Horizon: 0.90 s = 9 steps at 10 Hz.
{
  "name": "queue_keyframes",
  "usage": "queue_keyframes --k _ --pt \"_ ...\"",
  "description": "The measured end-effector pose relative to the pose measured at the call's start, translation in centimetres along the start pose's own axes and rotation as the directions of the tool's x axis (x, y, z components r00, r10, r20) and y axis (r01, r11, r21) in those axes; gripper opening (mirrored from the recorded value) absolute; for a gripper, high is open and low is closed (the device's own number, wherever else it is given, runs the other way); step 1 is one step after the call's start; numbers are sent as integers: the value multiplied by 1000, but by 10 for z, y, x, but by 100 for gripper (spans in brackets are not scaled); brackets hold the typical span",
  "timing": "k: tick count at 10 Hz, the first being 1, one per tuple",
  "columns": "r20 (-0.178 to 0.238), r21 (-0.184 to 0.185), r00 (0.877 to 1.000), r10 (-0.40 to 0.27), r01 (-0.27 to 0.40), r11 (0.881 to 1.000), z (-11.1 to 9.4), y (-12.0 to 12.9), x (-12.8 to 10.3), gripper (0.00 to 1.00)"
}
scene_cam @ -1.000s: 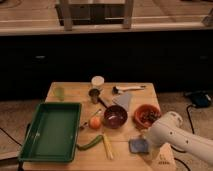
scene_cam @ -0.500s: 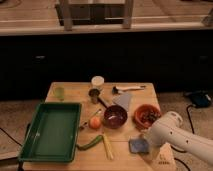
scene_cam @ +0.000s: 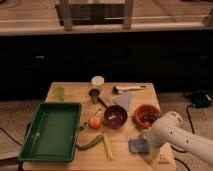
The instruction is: Wipe tray with sponge
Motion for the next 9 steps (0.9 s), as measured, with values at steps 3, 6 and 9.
queue_keyframes --k 3,6,9 --pt "2 0 1000 3 -3 1000 0 1 0 80" --pt "4 1 1000 6 -6 1000 -1 1 0 80" --pt "5 2 1000 11 -11 1000 -2 1 0 80"
